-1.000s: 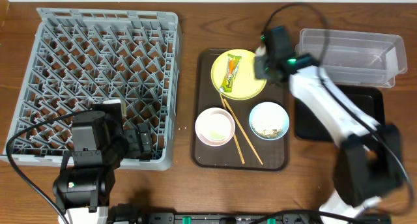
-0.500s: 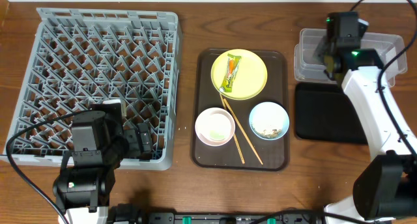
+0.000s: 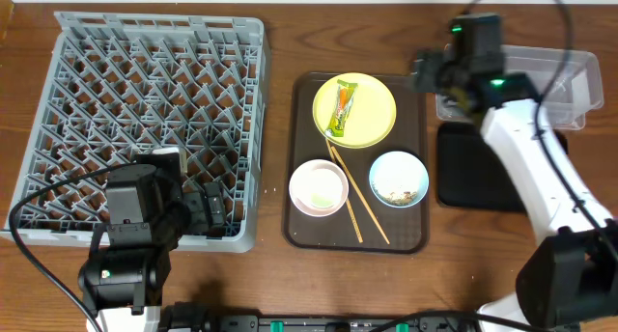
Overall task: Sort waste into correct bins and load items into the dishwasher
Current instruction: 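Grasp yellow snack wrapper on the plate with right gripper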
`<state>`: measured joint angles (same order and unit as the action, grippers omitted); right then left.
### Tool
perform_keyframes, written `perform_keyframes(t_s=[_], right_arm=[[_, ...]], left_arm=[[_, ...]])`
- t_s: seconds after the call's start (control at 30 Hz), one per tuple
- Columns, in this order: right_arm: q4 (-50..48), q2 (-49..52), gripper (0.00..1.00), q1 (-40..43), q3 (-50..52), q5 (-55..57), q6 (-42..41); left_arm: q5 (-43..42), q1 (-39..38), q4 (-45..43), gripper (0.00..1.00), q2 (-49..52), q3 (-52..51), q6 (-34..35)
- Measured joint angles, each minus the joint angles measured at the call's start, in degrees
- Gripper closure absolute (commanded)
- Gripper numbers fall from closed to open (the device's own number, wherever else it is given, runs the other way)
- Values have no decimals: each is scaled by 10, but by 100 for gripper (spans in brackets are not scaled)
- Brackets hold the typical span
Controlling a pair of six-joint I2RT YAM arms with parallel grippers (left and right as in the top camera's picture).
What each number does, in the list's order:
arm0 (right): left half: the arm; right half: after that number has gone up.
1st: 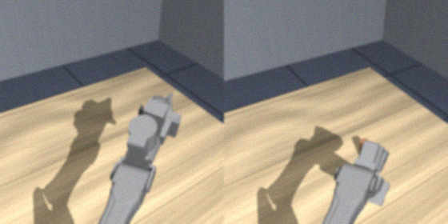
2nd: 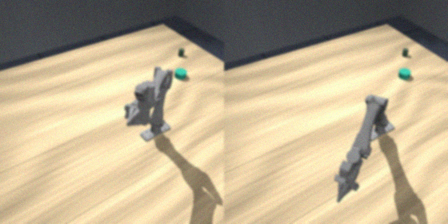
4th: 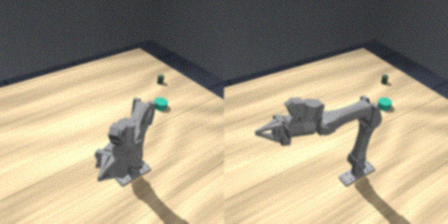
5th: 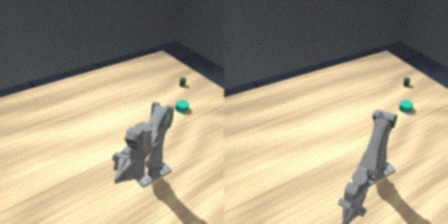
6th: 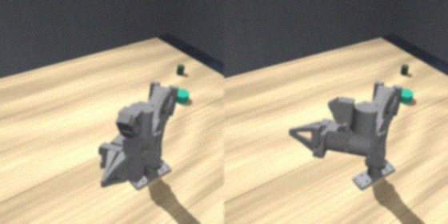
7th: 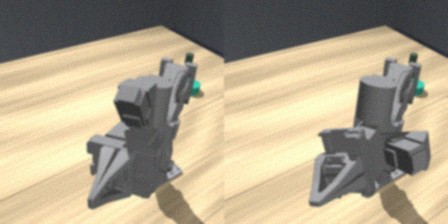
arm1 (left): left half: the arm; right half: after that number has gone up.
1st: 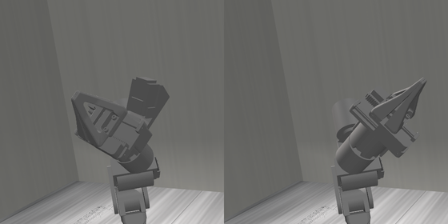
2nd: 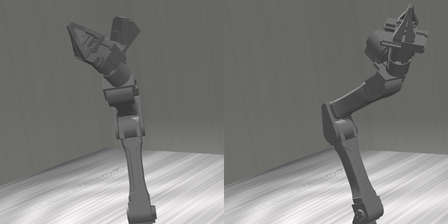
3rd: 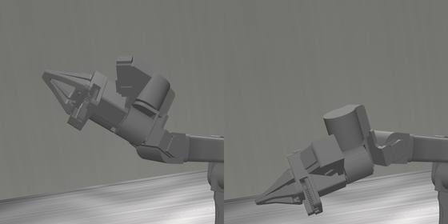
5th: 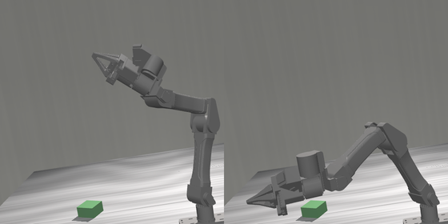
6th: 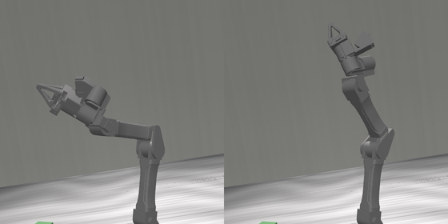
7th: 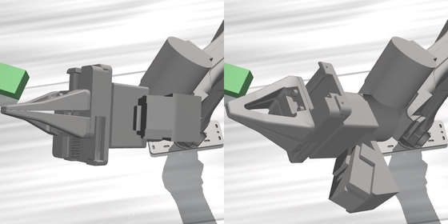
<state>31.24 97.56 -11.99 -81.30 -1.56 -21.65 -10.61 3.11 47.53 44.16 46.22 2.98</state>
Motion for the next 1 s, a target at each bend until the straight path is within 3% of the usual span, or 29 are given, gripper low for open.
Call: perform_keyframes(t_s=[0.33, 0.63, 1.0], right_arm=[[-61, 43, 18, -148, 0, 39, 2], [-75, 165, 18, -196, 0, 108, -72], [-78, 221, 46, -195, 0, 114, -129]], left_arm=[[0, 0, 0, 6, 0, 0, 0], [0, 0, 1, 6, 0, 0, 0], [0, 0, 1, 6, 0, 0, 0]])
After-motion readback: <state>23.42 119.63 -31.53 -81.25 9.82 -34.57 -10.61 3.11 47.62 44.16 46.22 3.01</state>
